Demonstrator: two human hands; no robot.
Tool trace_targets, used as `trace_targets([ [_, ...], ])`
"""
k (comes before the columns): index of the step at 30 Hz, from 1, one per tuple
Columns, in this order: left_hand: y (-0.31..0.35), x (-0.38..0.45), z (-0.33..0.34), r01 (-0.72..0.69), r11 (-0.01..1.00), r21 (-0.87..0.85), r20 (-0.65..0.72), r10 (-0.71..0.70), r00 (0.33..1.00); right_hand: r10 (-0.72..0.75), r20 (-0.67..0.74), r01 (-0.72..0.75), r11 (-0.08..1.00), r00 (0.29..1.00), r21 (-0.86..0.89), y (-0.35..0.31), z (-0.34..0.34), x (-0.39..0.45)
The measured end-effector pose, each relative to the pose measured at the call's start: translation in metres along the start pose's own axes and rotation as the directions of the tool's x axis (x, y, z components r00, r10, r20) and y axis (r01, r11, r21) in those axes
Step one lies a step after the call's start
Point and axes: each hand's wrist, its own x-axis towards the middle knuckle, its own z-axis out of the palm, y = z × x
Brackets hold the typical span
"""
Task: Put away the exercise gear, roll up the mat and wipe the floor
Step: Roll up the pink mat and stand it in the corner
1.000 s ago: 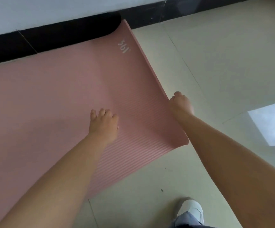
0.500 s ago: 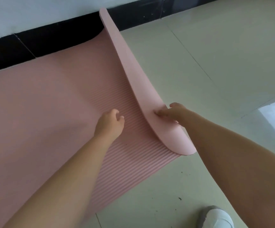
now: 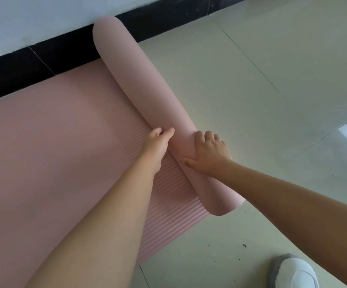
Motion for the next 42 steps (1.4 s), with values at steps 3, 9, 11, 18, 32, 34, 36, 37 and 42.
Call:
trace_targets([
  [3, -0.004, 0.004, -0.002, -0.006, 0.997, -0.075, 0.020, 0.007, 1.000, -0.063, 0.008, 0.059, 0.967, 0.998, 0.249, 0.001, -0.014, -0.007],
  [9, -0.024, 0.007, -0.010, -0.007, 0.966, -0.259, -0.072, -0.012, 0.997, 0.059, 0.014, -0.049, 0.658, 0.998, 0.751, 0.004, -0.016, -0.017],
  [11, -0.029, 0.005, -0.017, 0.020, 0.936, -0.352, -0.093, -0.056, 0.994, 0.176, 0.075, -0.160, 0.542, 0.982, 0.825, 0.001, -0.011, -0.014],
  [18, -0.050, -0.003, -0.051, 0.022, 0.963, 0.269, -0.424, 0.099, 0.900, 0.133, 0.271, -0.254, 0.838, 0.953, 0.482, -0.023, 0.010, -0.006],
  [32, -0.032, -0.029, -0.101, -0.096, 0.738, 0.668, -0.099, 0.216, 0.971, -0.024, 0.211, -0.043, 0.951, 0.977, 0.307, -0.078, 0.010, -0.026],
  [34, -0.037, -0.030, -0.106, -0.073, 0.820, 0.568, -0.069, 0.136, 0.988, -0.070, 0.208, -0.015, 0.924, 0.976, 0.381, -0.079, 0.004, -0.025],
  [36, -0.042, -0.027, -0.110, -0.039, 0.873, 0.486, -0.069, 0.083, 0.994, -0.068, 0.266, -0.078, 0.861, 0.961, 0.503, -0.075, -0.004, -0.027],
  [37, -0.044, -0.026, -0.113, -0.022, 0.889, 0.457, -0.087, 0.070, 0.994, -0.060, 0.299, -0.121, 0.825, 0.952, 0.552, -0.072, -0.007, -0.028],
  [42, -0.056, -0.029, -0.120, -0.014, 0.913, 0.407, -0.268, 0.134, 0.954, -0.056, 0.373, -0.238, 0.681, 0.926, 0.693, -0.073, -0.013, -0.028],
])
